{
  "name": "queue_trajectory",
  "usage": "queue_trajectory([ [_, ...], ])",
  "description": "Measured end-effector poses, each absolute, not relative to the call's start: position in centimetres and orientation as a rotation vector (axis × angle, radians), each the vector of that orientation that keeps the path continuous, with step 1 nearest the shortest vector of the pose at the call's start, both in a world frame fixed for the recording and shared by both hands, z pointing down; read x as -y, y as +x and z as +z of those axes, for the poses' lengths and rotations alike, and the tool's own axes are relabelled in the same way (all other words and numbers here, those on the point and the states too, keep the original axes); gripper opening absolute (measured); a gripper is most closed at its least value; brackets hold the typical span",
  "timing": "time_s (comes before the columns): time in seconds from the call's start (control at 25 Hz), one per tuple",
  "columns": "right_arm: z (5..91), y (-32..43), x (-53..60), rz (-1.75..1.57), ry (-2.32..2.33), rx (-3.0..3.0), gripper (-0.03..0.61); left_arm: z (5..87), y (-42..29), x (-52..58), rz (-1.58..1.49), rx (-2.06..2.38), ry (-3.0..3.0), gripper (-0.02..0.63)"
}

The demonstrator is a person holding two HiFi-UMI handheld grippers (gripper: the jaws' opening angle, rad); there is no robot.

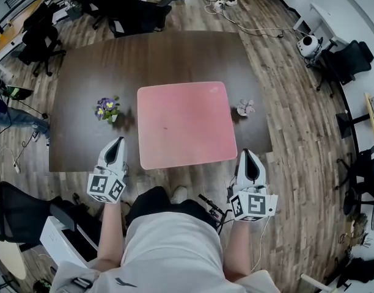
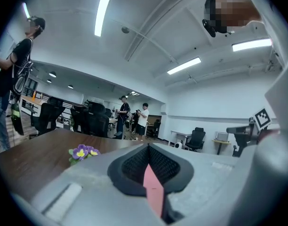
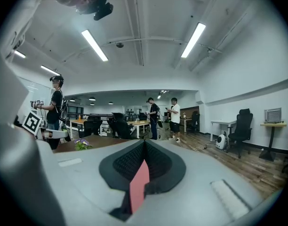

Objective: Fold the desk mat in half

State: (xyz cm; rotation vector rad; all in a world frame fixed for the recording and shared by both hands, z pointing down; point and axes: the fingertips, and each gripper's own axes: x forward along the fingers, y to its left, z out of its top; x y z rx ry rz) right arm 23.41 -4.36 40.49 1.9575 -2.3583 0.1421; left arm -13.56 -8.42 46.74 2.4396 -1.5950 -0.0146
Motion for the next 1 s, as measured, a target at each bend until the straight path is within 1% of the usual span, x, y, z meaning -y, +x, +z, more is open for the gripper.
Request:
queue_trajectory([
  [0.4, 40.7, 24.8, 7.3, 0.16, 2.014, 2.299, 0.0, 47.1, -11.4, 13.9, 0.025, 1.521, 2.481, 0.005],
  [0.68, 41.5, 24.2, 8.8, 0.179, 2.047, 2.268, 0.0, 47.6, -11.6, 16.5, 0.034, 1.483, 2.5, 0.005],
  [0.88, 41.5, 23.5, 9.4, 0.173, 2.03, 2.261, 0.0, 48.9, -12.0, 17.6, 0.061, 1.471, 2.473, 0.005],
  [1.0, 41.8, 23.6, 9.5, 0.188, 2.032, 2.246, 0.001, 51.1, -11.9, 18.4, 0.133, 1.449, 2.443, 0.005],
])
